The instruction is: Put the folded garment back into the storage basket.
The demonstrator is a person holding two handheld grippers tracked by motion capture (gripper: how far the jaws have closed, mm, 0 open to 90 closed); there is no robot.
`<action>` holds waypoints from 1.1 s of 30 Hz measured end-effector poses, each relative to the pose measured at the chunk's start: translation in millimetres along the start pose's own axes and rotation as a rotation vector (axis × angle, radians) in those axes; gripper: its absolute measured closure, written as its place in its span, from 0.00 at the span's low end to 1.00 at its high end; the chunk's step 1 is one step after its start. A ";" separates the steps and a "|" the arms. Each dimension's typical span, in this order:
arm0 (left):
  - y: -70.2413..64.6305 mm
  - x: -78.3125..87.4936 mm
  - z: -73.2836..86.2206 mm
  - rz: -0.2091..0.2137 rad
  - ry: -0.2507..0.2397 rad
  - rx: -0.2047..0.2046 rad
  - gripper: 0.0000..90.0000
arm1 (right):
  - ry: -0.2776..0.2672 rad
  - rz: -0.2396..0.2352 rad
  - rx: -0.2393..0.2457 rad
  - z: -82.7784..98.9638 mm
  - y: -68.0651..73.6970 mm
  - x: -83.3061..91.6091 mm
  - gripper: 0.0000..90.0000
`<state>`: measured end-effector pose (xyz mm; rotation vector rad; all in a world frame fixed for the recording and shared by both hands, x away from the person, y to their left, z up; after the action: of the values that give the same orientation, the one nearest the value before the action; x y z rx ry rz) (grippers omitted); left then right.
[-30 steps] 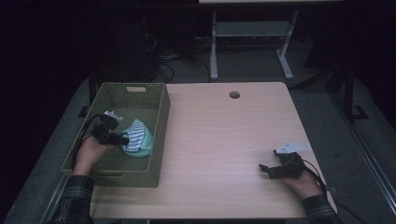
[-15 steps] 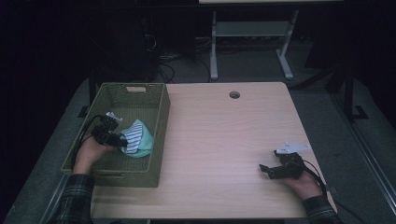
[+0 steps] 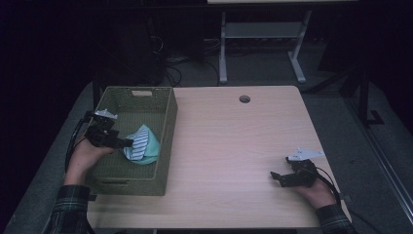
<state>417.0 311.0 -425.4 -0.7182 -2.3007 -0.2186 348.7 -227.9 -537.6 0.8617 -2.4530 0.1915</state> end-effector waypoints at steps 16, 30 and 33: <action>-54.3 11.7 -48.7 0.082 -0.150 -0.019 0.19 | 0.000 0.000 -0.001 0.0 0.0 0.0 0.14; -104.3 -3.3 -66.6 0.156 -0.188 -0.058 0.19 | 0.000 0.000 0.000 0.0 0.0 0.0 0.14; -115.2 -9.3 -68.3 0.168 -0.191 -0.067 0.19 | 0.000 0.000 0.000 0.0 0.0 0.0 0.14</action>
<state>398.4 187.5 -376.1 -1.0003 -2.4053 -0.1554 348.7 -227.9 -537.6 0.8620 -2.4533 0.1915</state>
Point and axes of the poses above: each handheld gripper's, and its own axes: x roughly backward along the jaws, z roughly out of its underside, y roughly to its left, the point moved 8 cm from there along -x, roughly forward along the jaws, and after that the axes turned 12 degrees about -y, right-handed, at the moved point
